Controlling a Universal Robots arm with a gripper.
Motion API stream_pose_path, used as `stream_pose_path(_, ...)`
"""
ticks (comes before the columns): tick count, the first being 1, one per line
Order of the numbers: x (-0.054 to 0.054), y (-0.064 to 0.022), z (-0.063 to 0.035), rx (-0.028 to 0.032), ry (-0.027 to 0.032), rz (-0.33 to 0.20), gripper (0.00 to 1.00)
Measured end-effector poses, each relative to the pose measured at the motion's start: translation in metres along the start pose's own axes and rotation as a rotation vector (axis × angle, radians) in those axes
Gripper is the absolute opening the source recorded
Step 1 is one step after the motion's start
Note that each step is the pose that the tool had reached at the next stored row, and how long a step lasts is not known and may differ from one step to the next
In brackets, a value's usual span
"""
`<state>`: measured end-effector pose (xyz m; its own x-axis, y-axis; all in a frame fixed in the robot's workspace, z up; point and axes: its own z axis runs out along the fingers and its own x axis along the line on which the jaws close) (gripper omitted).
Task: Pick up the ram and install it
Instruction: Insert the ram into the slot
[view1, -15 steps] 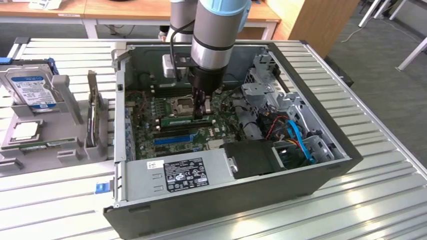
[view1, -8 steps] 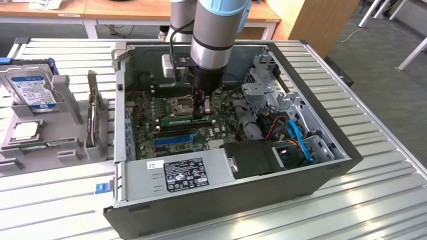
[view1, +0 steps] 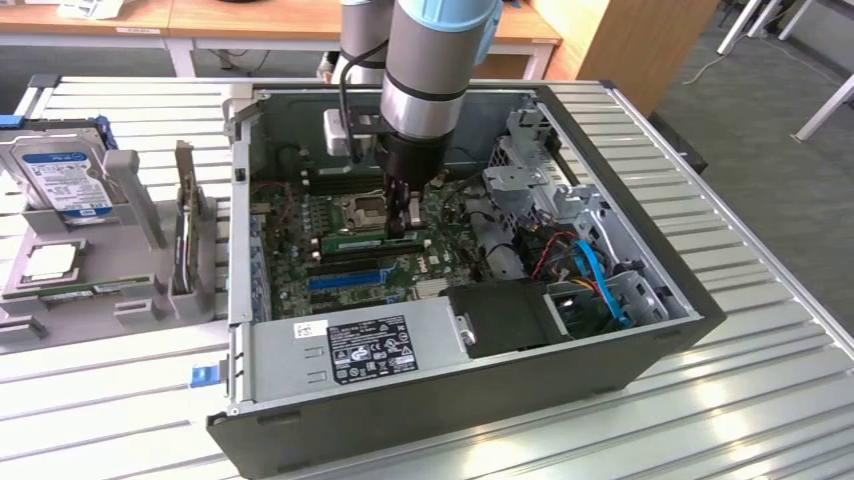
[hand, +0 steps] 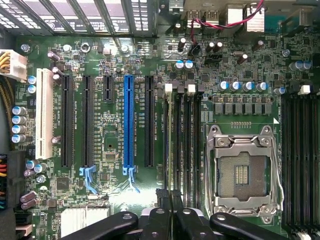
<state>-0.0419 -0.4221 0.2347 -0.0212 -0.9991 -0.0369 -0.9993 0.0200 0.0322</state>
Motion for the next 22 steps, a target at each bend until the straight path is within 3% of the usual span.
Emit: stream_pose_path(22,-0.001,0.0004,0.002,0.0,0.0002,0.001,0.12)
